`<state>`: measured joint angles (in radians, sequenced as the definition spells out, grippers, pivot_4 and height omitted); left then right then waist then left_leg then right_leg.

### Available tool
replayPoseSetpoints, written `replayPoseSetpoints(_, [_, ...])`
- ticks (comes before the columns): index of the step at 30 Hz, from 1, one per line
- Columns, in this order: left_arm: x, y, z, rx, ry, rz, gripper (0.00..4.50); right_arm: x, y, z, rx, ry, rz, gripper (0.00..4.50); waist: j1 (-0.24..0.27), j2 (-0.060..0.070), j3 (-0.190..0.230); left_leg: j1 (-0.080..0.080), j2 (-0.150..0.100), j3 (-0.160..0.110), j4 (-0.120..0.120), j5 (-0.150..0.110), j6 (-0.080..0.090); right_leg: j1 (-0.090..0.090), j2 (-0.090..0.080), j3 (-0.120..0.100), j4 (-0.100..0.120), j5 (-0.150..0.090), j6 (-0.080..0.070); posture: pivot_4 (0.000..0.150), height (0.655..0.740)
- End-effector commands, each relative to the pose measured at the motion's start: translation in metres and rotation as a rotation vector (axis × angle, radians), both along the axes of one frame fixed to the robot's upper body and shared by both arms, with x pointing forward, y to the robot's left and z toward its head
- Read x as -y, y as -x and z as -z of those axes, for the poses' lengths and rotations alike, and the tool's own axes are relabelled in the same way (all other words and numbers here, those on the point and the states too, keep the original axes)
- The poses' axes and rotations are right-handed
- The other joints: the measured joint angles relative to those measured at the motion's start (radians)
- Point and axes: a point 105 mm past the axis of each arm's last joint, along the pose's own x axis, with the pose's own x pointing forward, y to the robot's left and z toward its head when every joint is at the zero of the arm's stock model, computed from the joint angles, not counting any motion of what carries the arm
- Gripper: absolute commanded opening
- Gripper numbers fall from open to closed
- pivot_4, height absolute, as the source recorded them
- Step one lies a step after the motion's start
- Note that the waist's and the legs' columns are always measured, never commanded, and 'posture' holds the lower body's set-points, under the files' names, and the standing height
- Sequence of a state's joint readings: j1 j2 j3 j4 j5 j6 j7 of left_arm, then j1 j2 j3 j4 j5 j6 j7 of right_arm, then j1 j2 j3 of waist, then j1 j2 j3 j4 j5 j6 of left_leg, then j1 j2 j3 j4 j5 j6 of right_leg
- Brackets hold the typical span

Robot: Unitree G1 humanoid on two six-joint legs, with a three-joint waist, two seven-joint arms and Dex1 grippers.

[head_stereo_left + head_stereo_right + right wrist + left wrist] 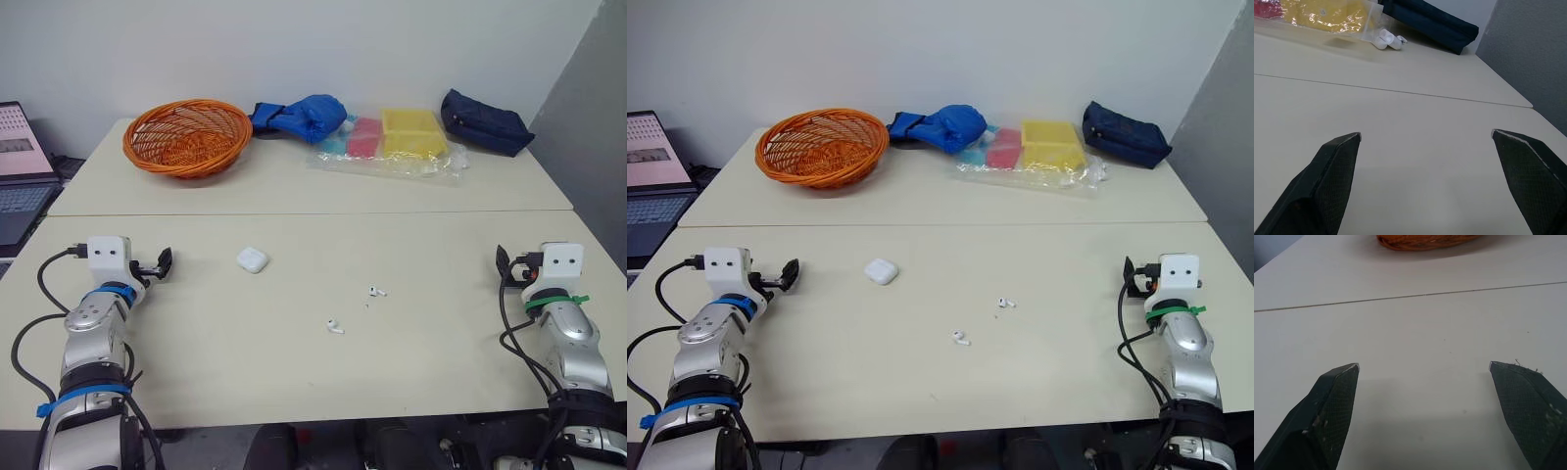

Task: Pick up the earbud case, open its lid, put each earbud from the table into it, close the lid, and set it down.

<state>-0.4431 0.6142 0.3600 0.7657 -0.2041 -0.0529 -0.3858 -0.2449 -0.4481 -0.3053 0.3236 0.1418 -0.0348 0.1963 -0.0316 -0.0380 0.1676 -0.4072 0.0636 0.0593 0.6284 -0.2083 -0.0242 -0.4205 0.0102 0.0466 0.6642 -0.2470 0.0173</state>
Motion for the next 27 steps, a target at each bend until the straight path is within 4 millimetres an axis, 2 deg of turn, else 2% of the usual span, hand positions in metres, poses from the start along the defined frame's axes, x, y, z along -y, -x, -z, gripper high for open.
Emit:
replayPoseSetpoints(1, [-0.004,-0.001,-0.016,0.038,-0.03,0.005,4.45,0.005,0.002,-0.02,0.072,0.003,0.016,4.5,0.0,0.0,0.0,0.0,0.0,0.0,0.0,0.0,0.0,0.0,0.0,0.0,0.0,0.0,0.0,0.15,0.74])
replayPoseSetpoints(17, [-0.001,0.006,-0.023,0.081,-0.002,0.037,4.45,0.007,-0.004,-0.03,0.079,0.024,0.003,4.5,0.0,0.0,0.0,0.0,0.0,0.0,0.0,0.0,0.0,0.0,0.0,0.0,0.0,0.0,0.0,0.15,0.74])
replayPoseSetpoints(21, [0.007,0.011,-0.038,0.116,-0.031,0.104,4.45,0.005,-0.006,-0.034,0.084,0.026,-0.012,4.5,-0.002,0.0,0.0,0.0,0.0,0.0,0.0,0.0,0.0,0.0,0.0,0.001,0.0,0.0,0.0,0.15,0.74])
replayPoseSetpoints(24, [0.02,0.017,-0.051,0.141,-0.043,0.206,4.45,-0.007,-0.013,-0.037,0.074,0.009,-0.085,4.5,-0.002,0.0,0.0,0.0,0.0,0.0,0.0,0.0,0.0,0.0,0.0,0.001,0.0,0.0,0.0,0.15,0.74])
replayPoseSetpoints(27, [0.051,0.031,-0.07,0.154,-0.041,0.41,4.45,-0.041,-0.024,-0.047,0.037,0.013,-0.324,4.5,-0.006,0.0,0.0,0.001,0.001,0.001,0.0,0.0,0.0,0.0,0.0,0.001,0.001,0.0,0.0,0.15,0.74])
